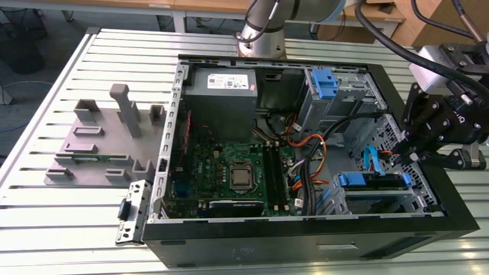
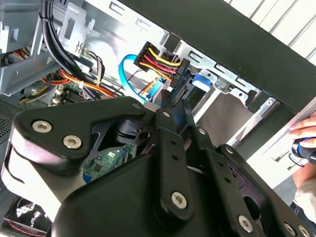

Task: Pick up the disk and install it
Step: 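Insert the second disk wire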

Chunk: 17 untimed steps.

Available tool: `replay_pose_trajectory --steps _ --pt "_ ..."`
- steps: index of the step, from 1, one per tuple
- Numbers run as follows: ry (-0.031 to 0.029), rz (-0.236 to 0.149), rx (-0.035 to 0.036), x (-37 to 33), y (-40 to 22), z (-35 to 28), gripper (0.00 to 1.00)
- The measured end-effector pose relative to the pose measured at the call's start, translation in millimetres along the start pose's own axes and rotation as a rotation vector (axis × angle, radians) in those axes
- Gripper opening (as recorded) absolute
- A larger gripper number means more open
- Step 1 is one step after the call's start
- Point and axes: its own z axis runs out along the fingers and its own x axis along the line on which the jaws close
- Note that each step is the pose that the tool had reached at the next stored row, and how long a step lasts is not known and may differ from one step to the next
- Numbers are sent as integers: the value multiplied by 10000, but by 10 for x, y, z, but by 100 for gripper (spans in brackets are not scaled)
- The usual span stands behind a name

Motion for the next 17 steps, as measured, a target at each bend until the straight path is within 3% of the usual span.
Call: replay_pose_trajectory --steps 9,12,13,17 --pt "0 0 0 -1 -5 2 25" --pt "0 -1 0 -1 -5 2 37" --pt "0 0 -1 -1 -8 4 37" --pt "0 0 -14 -4 -90 35 37"
